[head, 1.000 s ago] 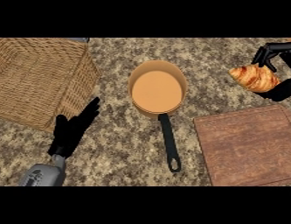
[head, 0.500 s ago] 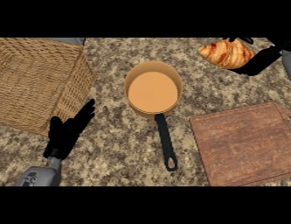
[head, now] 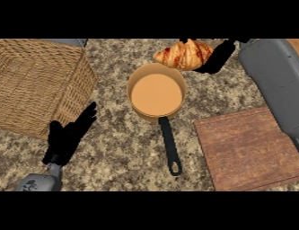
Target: Pick the croissant from the cutting board and place it in the pot
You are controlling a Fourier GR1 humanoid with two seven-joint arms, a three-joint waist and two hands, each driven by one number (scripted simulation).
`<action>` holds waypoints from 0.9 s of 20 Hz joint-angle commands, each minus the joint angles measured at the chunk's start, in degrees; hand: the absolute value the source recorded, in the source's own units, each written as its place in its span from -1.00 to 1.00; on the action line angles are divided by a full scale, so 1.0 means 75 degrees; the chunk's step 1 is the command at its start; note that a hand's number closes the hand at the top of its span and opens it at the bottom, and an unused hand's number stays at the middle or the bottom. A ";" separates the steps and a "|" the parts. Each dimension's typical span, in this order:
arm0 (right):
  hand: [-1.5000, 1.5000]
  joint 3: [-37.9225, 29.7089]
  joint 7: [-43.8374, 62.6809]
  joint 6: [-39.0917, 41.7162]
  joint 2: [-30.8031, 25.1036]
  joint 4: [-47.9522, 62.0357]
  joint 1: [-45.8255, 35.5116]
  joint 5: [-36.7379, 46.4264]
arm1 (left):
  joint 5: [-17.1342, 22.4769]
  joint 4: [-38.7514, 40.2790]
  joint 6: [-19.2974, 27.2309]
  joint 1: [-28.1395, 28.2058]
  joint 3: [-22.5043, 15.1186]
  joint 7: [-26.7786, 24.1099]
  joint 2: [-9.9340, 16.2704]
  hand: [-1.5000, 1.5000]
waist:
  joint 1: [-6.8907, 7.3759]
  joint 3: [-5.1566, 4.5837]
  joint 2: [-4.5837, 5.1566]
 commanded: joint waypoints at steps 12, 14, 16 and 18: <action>1.00 0.2117 0.1846 -0.1267 0.1714 0.1120 -0.0852 0.3088 | 0.0028 0.0074 -0.0233 0.0158 0.0118 -0.0229 0.0008 0.00 | 0.0058 -0.0005 0.0018; 1.00 0.2461 0.2269 -0.0471 0.1879 0.1605 -0.0990 0.3284 | -0.0027 0.0335 -0.0210 -0.0367 0.0188 -0.0020 0.0046 0.00 | 0.0047 -0.0012 0.0048; 1.00 0.2338 0.3008 -0.0262 0.2206 0.1799 -0.0663 0.3202 | -0.0033 0.0371 -0.0135 -0.0136 0.0199 -0.0139 -0.0033 0.00 | -0.0032 -0.0007 0.0014; -1.00 0.2503 0.3175 -0.0089 0.2438 0.2141 -0.0885 0.3476 | 0.0056 0.0367 -0.0333 -0.0157 0.0267 -0.0207 0.0070 0.00 | 0.0025 -0.0005 0.0030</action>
